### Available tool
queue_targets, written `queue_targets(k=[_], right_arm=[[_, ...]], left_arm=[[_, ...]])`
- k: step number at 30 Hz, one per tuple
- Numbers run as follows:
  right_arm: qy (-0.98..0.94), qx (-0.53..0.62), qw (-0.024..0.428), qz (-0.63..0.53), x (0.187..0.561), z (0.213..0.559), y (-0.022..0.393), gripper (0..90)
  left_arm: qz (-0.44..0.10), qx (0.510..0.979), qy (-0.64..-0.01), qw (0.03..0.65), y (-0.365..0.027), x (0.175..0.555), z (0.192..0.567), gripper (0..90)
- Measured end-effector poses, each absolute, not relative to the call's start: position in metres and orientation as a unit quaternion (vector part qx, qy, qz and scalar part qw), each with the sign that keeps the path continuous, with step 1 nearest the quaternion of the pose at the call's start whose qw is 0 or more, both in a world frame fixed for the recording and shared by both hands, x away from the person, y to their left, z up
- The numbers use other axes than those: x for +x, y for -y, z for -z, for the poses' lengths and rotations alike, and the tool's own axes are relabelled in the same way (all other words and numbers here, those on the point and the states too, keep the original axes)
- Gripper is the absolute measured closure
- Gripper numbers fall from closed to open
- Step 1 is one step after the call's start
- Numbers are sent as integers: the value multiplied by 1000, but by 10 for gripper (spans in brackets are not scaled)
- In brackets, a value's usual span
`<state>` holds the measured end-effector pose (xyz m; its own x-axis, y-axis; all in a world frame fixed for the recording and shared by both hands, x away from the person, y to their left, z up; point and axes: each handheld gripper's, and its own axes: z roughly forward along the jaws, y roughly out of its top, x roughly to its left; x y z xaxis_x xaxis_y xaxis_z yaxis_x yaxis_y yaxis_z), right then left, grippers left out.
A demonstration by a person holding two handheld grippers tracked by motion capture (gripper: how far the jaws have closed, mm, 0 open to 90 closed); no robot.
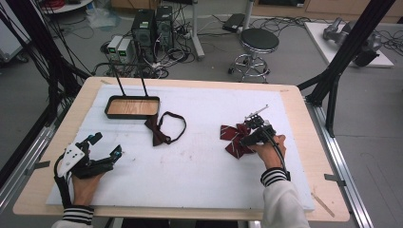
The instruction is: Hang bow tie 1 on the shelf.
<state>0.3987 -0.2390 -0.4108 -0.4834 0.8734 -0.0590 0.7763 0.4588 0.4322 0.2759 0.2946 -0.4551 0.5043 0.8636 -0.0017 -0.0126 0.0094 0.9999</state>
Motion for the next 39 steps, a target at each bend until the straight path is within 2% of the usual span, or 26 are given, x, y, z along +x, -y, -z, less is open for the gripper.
queue_targets(k=[9,14,19,20,28,39], right_arm=[[-838,501,118,-182,403,412,237,369],[-839,503,99,-179,405,415,235,473],[-837,509,91,-178,408,416,236,539],[-836,511,90,-178,408,416,238,588],[-838,510,87,-174,408,414,237,751],[-843,500,91,-176,406,411,236,768]], left_arm=[[-354,608,-350,618,-295,276,455,113],[-354,608,-350,618,-295,276,455,113],[-354,607,-351,619,-295,276,455,113],[-353,606,-351,620,-295,276,455,113],[-353,606,-352,620,-295,276,455,113],[-354,606,-353,619,-295,276,455,112]])
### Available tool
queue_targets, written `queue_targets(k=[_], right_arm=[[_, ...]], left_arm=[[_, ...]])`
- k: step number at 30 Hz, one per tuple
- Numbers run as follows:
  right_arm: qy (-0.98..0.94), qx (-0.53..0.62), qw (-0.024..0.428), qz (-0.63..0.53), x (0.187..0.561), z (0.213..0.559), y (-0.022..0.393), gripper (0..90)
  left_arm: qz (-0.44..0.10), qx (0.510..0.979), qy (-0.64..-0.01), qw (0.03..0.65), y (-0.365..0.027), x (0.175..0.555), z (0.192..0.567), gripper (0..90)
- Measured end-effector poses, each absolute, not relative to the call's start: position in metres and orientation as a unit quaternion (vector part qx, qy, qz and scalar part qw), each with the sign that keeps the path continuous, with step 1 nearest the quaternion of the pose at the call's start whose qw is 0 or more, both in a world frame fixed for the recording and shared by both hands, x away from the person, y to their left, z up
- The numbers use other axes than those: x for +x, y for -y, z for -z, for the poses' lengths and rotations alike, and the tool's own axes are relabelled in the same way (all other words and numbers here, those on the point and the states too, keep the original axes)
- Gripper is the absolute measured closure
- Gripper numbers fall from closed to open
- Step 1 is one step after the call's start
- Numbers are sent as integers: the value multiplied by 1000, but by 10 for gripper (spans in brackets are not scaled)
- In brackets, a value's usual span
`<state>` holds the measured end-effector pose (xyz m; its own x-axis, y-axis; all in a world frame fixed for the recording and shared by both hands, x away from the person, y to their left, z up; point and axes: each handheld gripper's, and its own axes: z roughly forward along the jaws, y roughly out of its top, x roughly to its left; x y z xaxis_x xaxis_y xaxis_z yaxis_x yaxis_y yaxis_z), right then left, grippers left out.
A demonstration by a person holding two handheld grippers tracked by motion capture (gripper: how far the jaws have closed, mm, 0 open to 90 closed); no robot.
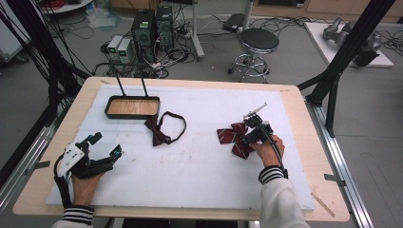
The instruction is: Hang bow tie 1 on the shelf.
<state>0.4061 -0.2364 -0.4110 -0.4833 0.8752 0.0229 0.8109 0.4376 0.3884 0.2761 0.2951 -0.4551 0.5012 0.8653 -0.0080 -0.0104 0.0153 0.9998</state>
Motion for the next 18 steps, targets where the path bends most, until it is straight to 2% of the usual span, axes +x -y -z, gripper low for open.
queue_targets(k=[9,18], right_arm=[[-842,489,103,-202,403,403,239,768],[-836,462,135,-265,391,384,235,767]], left_arm=[[-355,605,-353,619,-295,276,455,112],[-354,606,-353,619,-295,276,455,112]])
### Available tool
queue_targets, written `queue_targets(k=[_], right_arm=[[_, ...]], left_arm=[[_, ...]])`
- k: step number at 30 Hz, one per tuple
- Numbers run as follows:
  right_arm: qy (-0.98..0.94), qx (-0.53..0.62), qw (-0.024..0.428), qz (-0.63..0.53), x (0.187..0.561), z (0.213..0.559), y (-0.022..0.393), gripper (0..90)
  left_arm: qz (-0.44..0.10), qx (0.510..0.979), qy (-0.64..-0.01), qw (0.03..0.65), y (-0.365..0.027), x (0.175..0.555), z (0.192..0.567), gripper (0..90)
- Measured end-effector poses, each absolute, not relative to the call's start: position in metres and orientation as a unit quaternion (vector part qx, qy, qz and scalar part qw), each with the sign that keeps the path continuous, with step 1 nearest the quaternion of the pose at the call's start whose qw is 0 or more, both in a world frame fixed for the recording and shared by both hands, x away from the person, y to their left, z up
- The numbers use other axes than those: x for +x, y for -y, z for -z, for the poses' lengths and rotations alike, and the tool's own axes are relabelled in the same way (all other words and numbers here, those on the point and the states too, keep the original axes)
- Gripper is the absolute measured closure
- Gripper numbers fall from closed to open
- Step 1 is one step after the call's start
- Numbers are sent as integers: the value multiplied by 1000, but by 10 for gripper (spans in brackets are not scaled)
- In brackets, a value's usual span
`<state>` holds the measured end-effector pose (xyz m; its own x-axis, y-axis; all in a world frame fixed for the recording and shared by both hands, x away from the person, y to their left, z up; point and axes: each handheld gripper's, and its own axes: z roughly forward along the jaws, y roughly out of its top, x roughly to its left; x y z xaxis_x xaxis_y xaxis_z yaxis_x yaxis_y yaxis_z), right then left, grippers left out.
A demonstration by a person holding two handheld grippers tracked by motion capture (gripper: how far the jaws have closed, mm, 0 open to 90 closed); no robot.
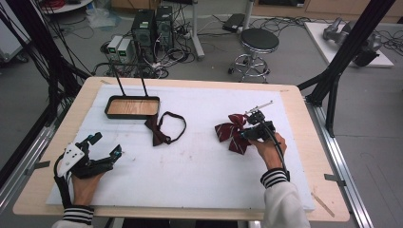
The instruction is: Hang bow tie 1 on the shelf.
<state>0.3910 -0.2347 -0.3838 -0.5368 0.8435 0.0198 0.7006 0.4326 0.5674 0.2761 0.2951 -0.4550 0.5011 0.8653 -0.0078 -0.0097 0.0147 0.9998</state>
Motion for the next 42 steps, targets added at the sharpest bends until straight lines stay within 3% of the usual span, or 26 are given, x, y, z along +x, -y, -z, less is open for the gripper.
queue_targets(k=[15,30,42], right_arm=[[-822,405,158,-369,372,352,228,766],[-826,300,194,-436,352,317,188,765],[-828,249,190,-465,348,311,166,764]], left_arm=[[-347,606,-352,623,-296,277,455,98],[-339,616,-353,617,-296,280,453,98],[-328,636,-317,623,-291,293,417,84]])
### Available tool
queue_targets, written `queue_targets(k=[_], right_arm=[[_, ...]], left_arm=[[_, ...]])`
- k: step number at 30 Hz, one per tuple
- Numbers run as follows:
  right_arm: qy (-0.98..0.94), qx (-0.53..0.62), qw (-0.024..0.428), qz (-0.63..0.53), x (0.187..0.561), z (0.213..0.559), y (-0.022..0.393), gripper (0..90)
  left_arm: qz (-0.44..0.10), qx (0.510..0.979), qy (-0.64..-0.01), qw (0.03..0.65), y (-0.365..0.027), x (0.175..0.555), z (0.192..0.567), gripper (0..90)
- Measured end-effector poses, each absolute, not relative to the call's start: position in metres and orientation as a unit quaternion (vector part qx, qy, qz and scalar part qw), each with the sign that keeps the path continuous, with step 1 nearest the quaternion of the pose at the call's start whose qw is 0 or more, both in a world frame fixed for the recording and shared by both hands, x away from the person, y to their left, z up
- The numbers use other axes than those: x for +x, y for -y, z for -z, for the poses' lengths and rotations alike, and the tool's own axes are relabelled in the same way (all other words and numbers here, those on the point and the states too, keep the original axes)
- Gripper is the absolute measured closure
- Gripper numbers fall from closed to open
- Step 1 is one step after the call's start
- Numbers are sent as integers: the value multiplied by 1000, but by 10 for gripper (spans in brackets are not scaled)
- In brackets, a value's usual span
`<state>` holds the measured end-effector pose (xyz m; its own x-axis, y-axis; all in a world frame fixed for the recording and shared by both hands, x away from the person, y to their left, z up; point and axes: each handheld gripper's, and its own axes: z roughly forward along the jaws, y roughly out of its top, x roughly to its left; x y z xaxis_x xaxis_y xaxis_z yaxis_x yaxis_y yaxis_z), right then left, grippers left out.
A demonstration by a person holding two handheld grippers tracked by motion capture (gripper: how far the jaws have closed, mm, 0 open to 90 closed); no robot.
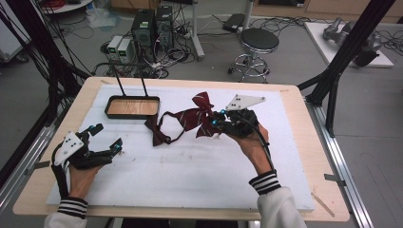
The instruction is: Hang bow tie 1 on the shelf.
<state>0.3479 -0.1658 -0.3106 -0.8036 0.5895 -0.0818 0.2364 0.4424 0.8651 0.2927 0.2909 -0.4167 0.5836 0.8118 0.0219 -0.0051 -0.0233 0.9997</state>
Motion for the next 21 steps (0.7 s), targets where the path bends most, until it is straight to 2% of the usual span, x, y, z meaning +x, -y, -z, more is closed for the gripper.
queue_targets(k=[12,21], right_arm=[[-837,211,189,-469,343,307,152,764],[-838,188,178,-480,341,306,140,764]], left_arm=[[-298,697,-236,608,-264,305,368,67],[-256,716,-189,622,-239,317,343,68]])
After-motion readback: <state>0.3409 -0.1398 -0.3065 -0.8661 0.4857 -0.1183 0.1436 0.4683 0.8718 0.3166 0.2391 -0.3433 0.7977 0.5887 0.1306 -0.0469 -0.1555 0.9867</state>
